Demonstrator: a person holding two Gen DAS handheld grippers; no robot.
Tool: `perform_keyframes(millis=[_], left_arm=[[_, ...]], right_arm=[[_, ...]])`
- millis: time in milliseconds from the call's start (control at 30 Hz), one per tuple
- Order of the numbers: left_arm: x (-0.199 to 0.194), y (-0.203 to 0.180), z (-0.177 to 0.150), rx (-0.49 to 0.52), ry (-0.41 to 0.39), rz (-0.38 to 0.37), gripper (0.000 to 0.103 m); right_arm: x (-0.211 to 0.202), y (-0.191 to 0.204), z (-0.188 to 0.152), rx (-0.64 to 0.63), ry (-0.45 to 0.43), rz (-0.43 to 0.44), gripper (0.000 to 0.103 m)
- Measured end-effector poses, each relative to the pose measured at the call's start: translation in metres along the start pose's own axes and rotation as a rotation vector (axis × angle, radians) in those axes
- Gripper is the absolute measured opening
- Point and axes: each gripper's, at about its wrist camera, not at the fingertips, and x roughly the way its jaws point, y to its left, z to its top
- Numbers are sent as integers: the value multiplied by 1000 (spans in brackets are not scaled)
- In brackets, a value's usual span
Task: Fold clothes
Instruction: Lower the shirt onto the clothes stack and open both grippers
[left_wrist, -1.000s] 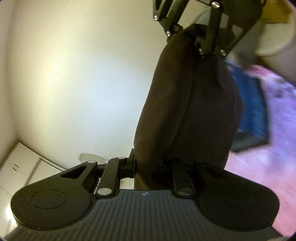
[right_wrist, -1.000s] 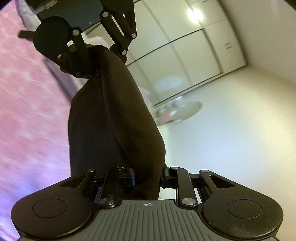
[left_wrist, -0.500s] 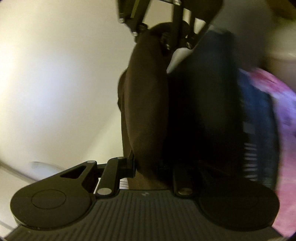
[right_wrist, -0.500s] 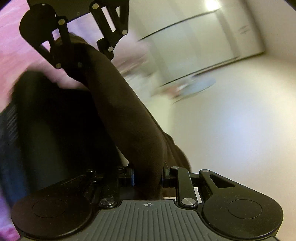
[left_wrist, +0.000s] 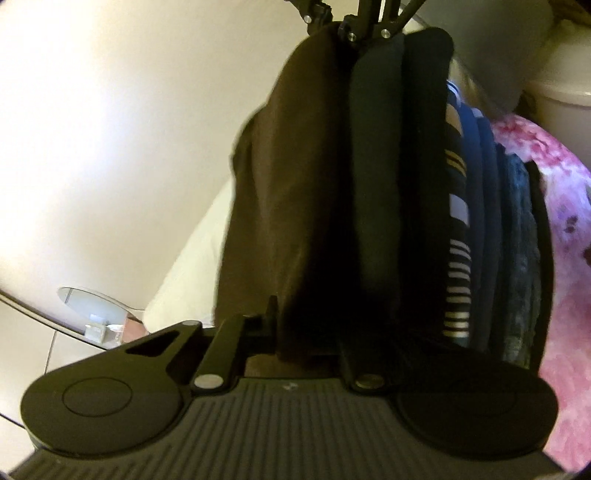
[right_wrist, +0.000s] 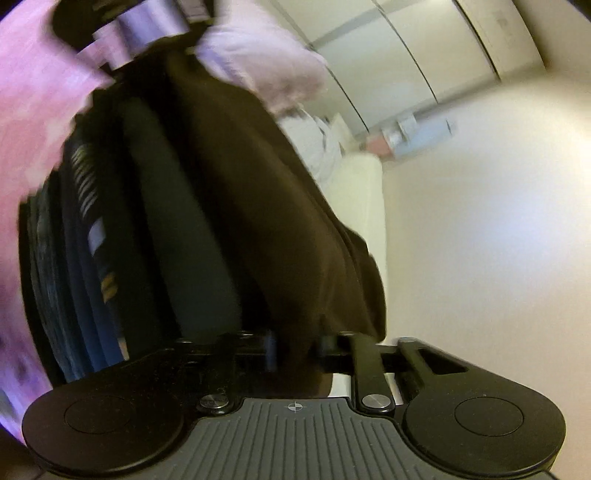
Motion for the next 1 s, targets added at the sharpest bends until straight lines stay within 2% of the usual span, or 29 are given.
perform_keyframes(millis=[133, 233, 300, 367, 467, 567, 600, 633, 667, 700, 733, 867, 1000], left_arm=[[-29, 7, -6, -16, -40, 1, 7], [-22, -17, -12, -2, -1, -55, 7], [-18, -33, -12, 40, 8, -41, 7], [-21, -30, -11, 23, 18, -33, 8], [-24, -26, -12, -5, 22, -40, 12], [-28, -22, -15, -39, 23, -39, 17], [-30, -18, -16, -66, 22, -39, 21], [-35, -14, -11, -94, 21, -40, 25], [-34, -14, -5, -119, 19, -44, 25], [-31, -16, 1, -142, 17, -48, 26], [-31, -16, 2, -161, 16, -52, 26], [-24, -28, 7, -190, 6, -63, 27], [-32, -27, 6, -227, -7, -90, 39]], right_arm=[[-36, -8, 2, 10, -33, -26, 10], [-51, 11, -4, 38, -27, 13, 10], [-44, 25, -16, 7, -4, 29, 10], [-44, 27, -18, 4, -9, 5, 10], [-57, 24, -29, 9, -16, -21, 11], [-50, 32, -29, -1, -9, -41, 13], [-50, 33, -29, 6, -5, -49, 13], [-50, 33, -28, 13, -3, -58, 20], [-50, 34, -27, 19, -1, -68, 45], [-52, 36, -27, 37, -8, -72, 63], [-55, 38, -27, 60, -18, -75, 85], [-66, 48, -25, 142, -5, -89, 85], [-82, 61, -17, 220, 22, -100, 85]])
